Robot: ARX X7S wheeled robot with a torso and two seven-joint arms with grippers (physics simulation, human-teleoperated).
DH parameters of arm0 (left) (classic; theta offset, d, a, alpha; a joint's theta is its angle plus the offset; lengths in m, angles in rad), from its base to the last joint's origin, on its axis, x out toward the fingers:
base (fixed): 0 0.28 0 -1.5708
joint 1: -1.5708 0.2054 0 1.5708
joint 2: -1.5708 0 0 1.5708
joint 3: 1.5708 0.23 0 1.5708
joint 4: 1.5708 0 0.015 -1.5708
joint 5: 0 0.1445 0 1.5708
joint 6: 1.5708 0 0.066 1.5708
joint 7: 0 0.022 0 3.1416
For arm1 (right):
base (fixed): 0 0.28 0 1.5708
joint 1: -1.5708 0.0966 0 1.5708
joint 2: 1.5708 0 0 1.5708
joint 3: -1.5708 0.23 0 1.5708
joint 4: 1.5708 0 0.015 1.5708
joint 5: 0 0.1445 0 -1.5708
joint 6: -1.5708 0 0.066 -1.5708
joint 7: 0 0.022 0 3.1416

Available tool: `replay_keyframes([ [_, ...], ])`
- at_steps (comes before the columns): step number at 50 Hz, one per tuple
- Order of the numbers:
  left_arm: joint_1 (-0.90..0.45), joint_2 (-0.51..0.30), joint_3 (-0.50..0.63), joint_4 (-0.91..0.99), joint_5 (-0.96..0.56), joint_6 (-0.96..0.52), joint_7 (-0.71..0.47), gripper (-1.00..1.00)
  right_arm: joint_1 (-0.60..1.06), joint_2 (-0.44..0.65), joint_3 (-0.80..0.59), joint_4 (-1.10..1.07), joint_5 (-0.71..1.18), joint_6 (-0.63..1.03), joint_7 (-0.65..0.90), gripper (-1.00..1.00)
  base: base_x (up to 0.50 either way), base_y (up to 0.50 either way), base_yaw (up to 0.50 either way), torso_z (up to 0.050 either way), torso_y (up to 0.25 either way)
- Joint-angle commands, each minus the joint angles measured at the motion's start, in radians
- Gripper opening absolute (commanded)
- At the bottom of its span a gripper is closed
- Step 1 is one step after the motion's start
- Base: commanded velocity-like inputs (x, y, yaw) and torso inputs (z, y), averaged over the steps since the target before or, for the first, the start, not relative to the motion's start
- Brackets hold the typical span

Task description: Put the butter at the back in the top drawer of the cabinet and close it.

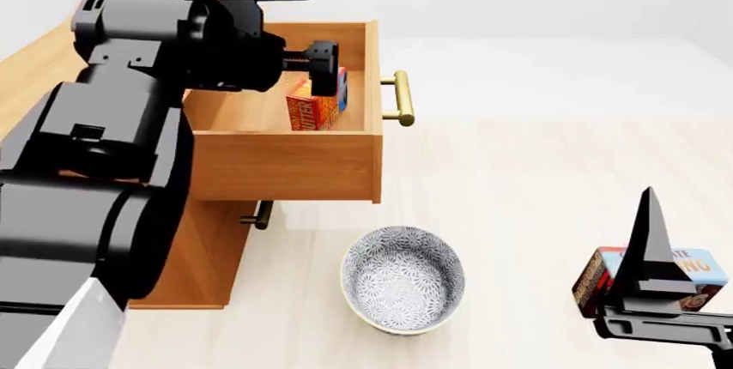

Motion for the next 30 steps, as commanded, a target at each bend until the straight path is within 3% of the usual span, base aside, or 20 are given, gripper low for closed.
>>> replay_keyframes([
  [1, -0.046, 0.000, -0.023, 0.000, 0.012, -0.002, 0.016, 1.00, 0.012, 0.000, 0.014, -0.033, 0.008, 0.035, 0.009, 1.00, 0.00, 0.00, 0.00, 0.000, 0.000],
  [8, -0.087, 0.001, -0.014, 0.000, -0.020, -0.006, 0.017, 1.00, 0.016, 0.000, 0.020, -0.056, 0.006, 0.055, 0.017, 1.00, 0.00, 0.00, 0.00, 0.000, 0.000],
  [17, -0.146, 0.000, 0.275, 0.052, -0.380, -0.014, -0.100, 1.00, 0.016, 0.000, 0.023, -0.069, 0.004, 0.069, 0.025, 1.00, 0.00, 0.00, 0.00, 0.000, 0.000],
  [23, -0.040, -0.040, 0.213, 0.445, -0.477, -0.234, -0.290, 1.00, 0.010, 0.000, 0.018, -0.090, -0.011, 0.084, 0.046, 1.00, 0.00, 0.00, 0.00, 0.000, 0.000],
  [30, 0.031, -0.017, 0.154, 0.668, -0.540, -0.352, -0.458, 1.00, -0.021, 0.000, -0.011, -0.113, -0.076, 0.100, 0.107, 1.00, 0.00, 0.00, 0.00, 0.000, 0.000],
])
